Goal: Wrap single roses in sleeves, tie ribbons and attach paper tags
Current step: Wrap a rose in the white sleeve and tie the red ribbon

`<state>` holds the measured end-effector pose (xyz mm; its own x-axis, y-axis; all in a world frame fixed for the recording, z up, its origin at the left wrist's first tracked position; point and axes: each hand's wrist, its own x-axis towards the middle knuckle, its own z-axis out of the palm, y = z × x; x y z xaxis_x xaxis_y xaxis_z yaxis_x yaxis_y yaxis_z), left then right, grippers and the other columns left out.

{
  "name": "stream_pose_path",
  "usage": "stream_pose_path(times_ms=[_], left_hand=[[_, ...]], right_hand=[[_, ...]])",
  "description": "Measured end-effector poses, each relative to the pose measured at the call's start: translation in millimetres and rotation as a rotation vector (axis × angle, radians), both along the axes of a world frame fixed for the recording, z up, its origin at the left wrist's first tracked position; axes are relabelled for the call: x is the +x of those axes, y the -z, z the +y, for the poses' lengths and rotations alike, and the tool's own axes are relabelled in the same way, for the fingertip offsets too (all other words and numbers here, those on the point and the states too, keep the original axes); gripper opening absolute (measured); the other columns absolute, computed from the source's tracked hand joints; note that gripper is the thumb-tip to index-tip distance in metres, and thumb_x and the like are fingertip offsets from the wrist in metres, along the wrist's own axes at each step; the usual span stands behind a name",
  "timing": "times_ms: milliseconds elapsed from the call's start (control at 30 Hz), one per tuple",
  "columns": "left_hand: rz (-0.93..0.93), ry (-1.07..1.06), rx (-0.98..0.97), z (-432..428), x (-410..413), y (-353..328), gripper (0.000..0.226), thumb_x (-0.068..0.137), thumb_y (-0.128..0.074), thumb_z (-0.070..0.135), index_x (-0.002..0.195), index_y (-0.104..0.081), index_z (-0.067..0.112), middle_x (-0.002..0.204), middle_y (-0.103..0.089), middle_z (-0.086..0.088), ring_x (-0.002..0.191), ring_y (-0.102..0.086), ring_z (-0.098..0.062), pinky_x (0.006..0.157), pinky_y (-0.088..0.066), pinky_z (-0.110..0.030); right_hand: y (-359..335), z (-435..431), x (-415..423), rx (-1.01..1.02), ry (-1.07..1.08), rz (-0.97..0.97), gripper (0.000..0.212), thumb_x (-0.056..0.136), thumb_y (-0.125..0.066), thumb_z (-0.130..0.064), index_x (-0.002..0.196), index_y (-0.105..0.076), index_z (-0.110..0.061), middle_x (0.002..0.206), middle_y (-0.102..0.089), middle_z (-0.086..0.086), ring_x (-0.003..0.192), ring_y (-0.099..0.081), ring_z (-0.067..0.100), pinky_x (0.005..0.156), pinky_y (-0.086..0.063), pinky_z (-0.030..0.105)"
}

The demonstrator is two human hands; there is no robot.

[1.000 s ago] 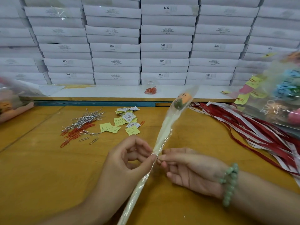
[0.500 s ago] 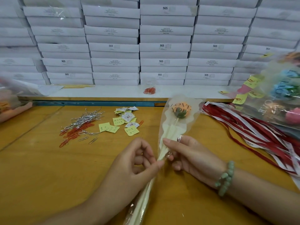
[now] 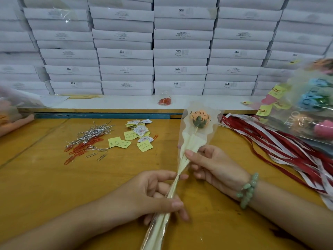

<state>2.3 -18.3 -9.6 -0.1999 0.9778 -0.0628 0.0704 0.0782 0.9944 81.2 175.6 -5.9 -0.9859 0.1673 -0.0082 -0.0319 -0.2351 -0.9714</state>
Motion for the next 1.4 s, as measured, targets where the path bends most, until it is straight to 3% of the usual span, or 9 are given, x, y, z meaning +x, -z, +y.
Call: stream_pose_path(times_ms=[167, 333, 433, 500, 567, 733, 933, 1200, 1400], left_hand=[[-0.017, -0.019, 0.024, -0.2, 1.6, 0.8, 0.057, 0.083, -0.075, 0.026, 0.134, -0.049, 0.025, 0.086, -0.074, -0.003, 0.051, -0.059, 0.001, 0.042, -0.042, -0.011], [-0.026, -0.038, 0.051, -1.5, 2.3, -1.7, 0.047, 0.081, -0.077, 0.029, 0.123, -0.058, 0.035, 0.083, -0.073, -0.002, 0.051, -0.057, 0.0, 0.042, -0.042, -0.012], [-0.038, -0.06, 0.05, -1.8, 2.7, -2.3, 0.045, 0.08, -0.077, 0.028, 0.122, -0.059, 0.036, 0.082, -0.073, -0.002, 0.052, -0.057, -0.001, 0.042, -0.043, -0.012], [-0.04, -0.071, 0.058, -1.9, 2.8, -1.9, 0.044, 0.082, -0.076, 0.026, 0.122, -0.059, 0.035, 0.082, -0.072, -0.002, 0.052, -0.057, -0.001, 0.043, -0.043, -0.012], [-0.038, -0.075, 0.057, -2.1, 3.0, -2.2, 0.043, 0.083, -0.075, 0.025, 0.121, -0.059, 0.036, 0.082, -0.072, -0.002, 0.053, -0.056, -0.002, 0.043, -0.043, -0.012], [-0.029, -0.072, 0.048, -2.2, 2.6, -2.5, 0.044, 0.082, -0.075, 0.026, 0.121, -0.059, 0.037, 0.084, -0.072, -0.003, 0.053, -0.056, -0.002, 0.044, -0.043, -0.013], [-0.029, -0.07, 0.059, -1.6, 2.6, -1.7, 0.044, 0.081, -0.076, 0.027, 0.122, -0.059, 0.036, 0.084, -0.072, -0.002, 0.054, -0.056, -0.002, 0.044, -0.044, -0.012], [-0.021, -0.072, 0.054, -1.6, 2.3, -1.2, 0.046, 0.082, -0.075, 0.027, 0.123, -0.058, 0.035, 0.085, -0.073, -0.002, 0.054, -0.056, -0.002, 0.045, -0.044, -0.013], [0.004, -0.07, 0.052, -0.7, 1.1, -0.6, 0.046, 0.08, -0.076, 0.033, 0.121, -0.058, 0.04, 0.087, -0.073, -0.002, 0.055, -0.055, -0.002, 0.046, -0.044, -0.013]], right_hand=[[-9.7, 1.9, 2.0, 0.19, 0.015, -0.067, 0.039, 0.07, -0.067, -0.036, 0.095, -0.062, -0.006, 0.063, -0.066, -0.006, 0.048, -0.054, 0.003, 0.04, -0.042, 0.015], [-43.8, 26.2, 8.9, 0.993, -0.049, -0.208, 0.074, 0.066, -0.029, -0.08, 0.089, -0.066, -0.021, 0.075, -0.071, -0.004, 0.058, -0.06, 0.007, 0.053, -0.046, 0.017], [-55.8, 61.2, 15.7, 1.5, 0.081, -0.39, 0.068, 0.081, -0.022, -0.075, 0.077, -0.065, -0.022, 0.068, -0.068, -0.006, 0.061, -0.061, 0.006, 0.071, -0.052, 0.028], [-59.2, 83.7, 20.4, 2.007, 0.228, -0.622, 0.049, 0.092, -0.033, -0.063, 0.074, -0.053, -0.022, 0.068, -0.056, -0.01, 0.066, -0.057, 0.007, 0.067, -0.052, 0.028], [-58.1, 96.9, 24.2, 2.242, 0.263, -0.852, 0.04, 0.094, -0.04, -0.056, 0.075, -0.044, -0.021, 0.07, -0.045, -0.009, 0.072, -0.053, 0.01, 0.058, -0.043, 0.025], [-52.4, 98.0, 21.0, 2.014, 0.038, -1.055, 0.025, 0.097, -0.044, -0.038, 0.078, -0.049, -0.022, 0.076, -0.05, -0.009, 0.08, -0.055, 0.013, 0.068, -0.048, 0.024], [-51.7, 96.1, 16.5, 2.007, 0.124, -0.924, 0.017, 0.1, -0.042, -0.029, 0.092, -0.051, -0.017, 0.093, -0.058, -0.002, 0.082, -0.056, 0.018, 0.077, -0.049, 0.03], [-48.6, 93.0, 13.1, 2.015, 0.298, -0.655, 0.028, 0.101, -0.035, -0.04, 0.089, -0.05, -0.019, 0.076, -0.05, -0.007, 0.076, -0.054, 0.015, 0.066, -0.044, 0.029], [-45.8, 46.6, 10.6, 1.571, 0.033, -0.331, 0.019, 0.098, -0.047, -0.032, 0.094, -0.061, -0.019, 0.085, -0.062, -0.005, 0.067, -0.051, 0.003, 0.057, -0.038, 0.017]])
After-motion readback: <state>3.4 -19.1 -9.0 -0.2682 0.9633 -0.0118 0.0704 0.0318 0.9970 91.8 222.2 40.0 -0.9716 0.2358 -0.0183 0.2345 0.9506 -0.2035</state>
